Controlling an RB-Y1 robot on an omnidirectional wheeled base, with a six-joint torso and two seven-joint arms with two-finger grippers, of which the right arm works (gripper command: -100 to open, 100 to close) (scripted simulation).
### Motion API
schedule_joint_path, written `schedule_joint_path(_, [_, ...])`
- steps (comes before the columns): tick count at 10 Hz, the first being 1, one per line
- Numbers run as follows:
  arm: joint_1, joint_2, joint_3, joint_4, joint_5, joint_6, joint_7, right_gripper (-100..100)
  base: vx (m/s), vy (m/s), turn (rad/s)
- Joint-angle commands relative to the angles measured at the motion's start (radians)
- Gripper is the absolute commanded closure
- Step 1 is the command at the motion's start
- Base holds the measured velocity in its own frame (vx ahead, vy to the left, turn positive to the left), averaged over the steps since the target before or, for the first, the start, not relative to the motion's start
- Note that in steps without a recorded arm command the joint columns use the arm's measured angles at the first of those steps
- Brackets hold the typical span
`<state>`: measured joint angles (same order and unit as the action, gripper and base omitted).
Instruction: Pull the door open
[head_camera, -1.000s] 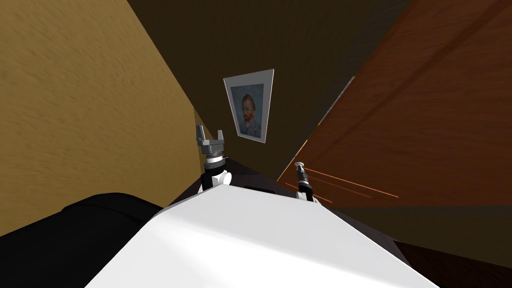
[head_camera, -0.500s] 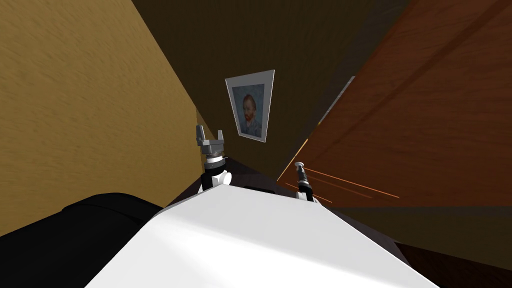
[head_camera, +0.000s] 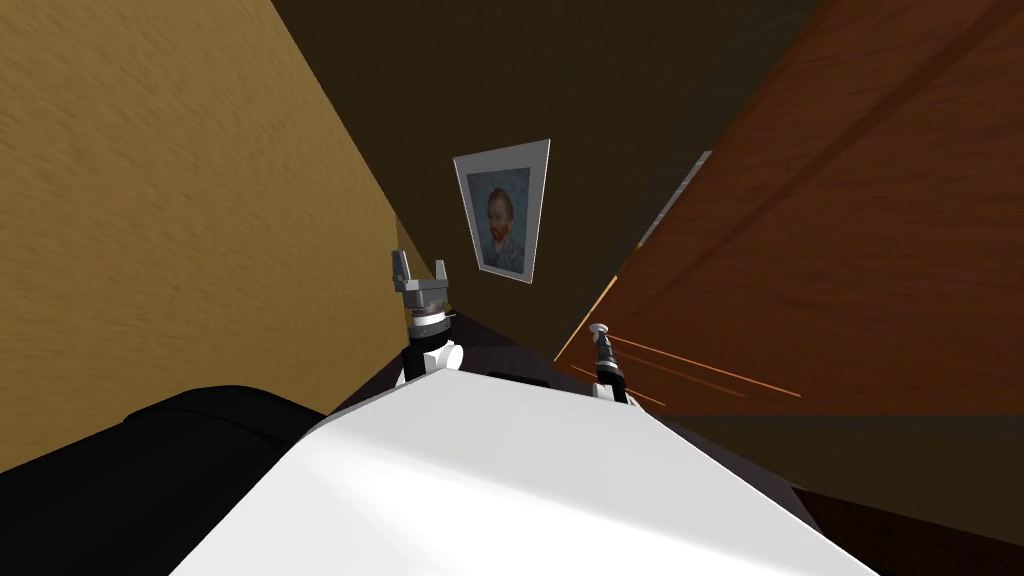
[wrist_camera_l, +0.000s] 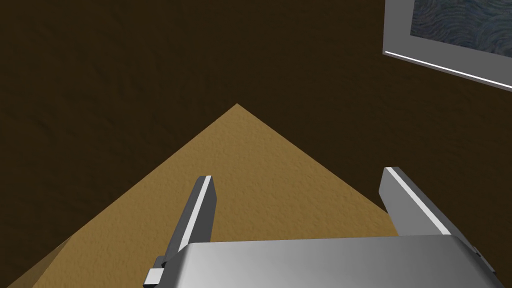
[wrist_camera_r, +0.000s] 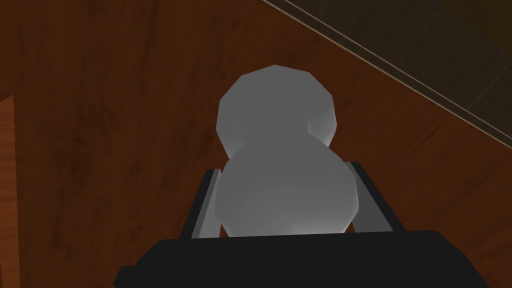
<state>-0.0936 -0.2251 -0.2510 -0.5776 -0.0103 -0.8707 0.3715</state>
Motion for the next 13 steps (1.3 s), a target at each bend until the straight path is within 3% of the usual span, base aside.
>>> schedule_joint_path(1, [0.000,0.008,0.011,-0.004,-0.005,0.000,-0.039,100,-0.032,-0.010,0.026])
schedule_joint_path(10, [-0.004,-0.006,0.055,0.002,-0.067,-0.002,-0.246,100,-0.027,-0.005,0.025])
schedule_joint_path(13, [-0.005,-0.008,0.064,0.004,-0.080,-0.002,-0.289,100,-0.028,-0.009,0.026])
